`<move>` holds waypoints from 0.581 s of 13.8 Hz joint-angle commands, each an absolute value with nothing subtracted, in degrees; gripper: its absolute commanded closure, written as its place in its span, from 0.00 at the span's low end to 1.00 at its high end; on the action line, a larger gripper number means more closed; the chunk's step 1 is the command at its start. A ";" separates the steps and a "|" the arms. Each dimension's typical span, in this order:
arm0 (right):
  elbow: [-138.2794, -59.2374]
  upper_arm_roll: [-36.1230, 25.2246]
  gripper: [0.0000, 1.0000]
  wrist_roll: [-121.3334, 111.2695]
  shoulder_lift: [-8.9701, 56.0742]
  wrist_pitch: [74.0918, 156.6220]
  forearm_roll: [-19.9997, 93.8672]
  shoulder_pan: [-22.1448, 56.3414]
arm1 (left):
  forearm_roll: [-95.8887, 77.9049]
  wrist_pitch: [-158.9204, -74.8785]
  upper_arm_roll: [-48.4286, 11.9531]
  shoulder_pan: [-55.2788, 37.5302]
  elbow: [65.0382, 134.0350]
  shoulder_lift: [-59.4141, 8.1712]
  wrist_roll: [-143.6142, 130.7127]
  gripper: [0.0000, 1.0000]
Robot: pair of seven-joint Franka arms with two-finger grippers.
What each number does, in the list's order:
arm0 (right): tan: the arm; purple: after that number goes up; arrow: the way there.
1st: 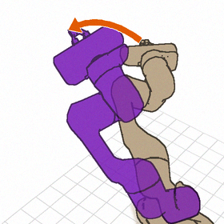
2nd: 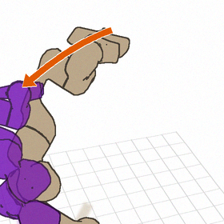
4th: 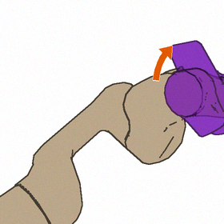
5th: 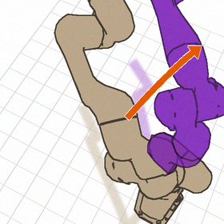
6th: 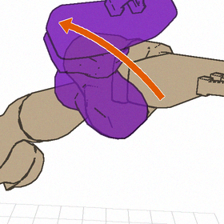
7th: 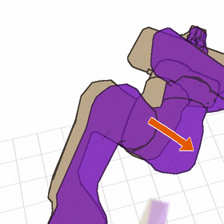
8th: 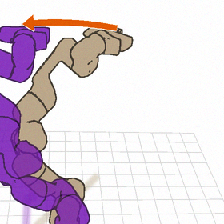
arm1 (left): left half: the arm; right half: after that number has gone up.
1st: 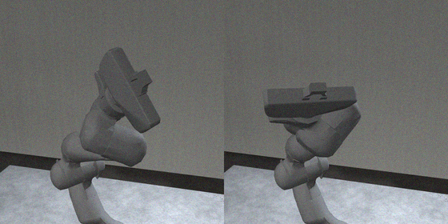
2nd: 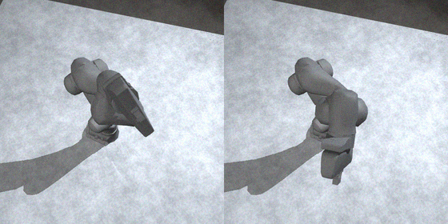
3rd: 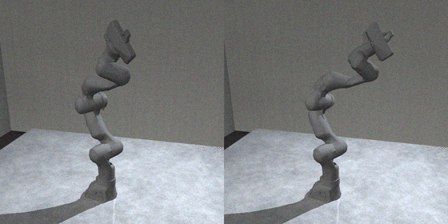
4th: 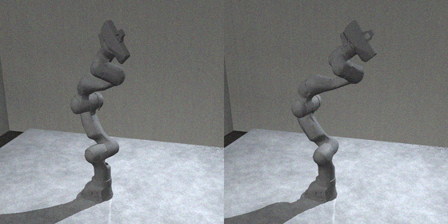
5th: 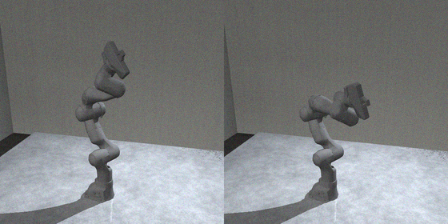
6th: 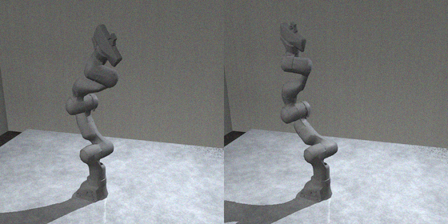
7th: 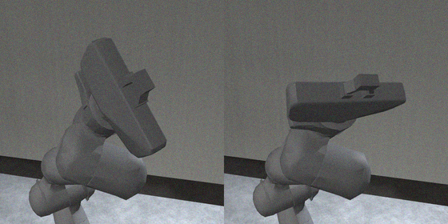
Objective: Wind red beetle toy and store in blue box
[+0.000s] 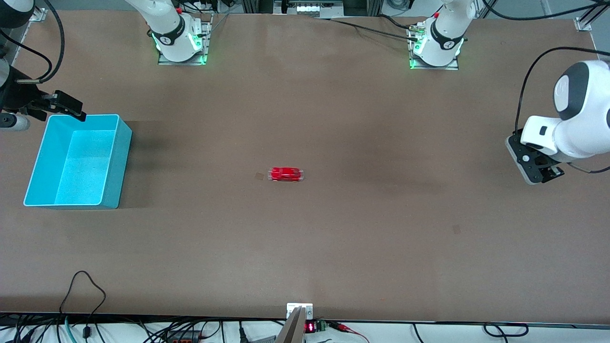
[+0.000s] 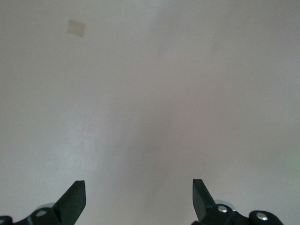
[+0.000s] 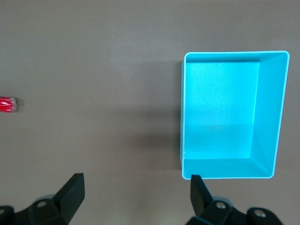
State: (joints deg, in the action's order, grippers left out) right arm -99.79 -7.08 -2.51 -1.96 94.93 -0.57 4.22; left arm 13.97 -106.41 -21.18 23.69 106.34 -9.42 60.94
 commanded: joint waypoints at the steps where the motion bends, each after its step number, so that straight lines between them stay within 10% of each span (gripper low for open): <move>1: -100.20 -7.03 0.00 -2.11 -2.11 94.75 -1.32 4.39 | 12.67 -103.11 -23.29 24.43 106.35 -5.63 53.90 0.00; 8: -100.11 -7.03 0.00 -2.11 -1.41 95.27 -1.23 4.39 | 10.90 -95.10 -26.89 23.82 98.88 -5.98 33.77 0.00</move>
State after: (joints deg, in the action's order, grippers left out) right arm -99.82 -7.08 -2.51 -1.30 94.96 -0.57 4.22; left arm 11.72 -97.40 -25.73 23.57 101.14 -5.37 37.25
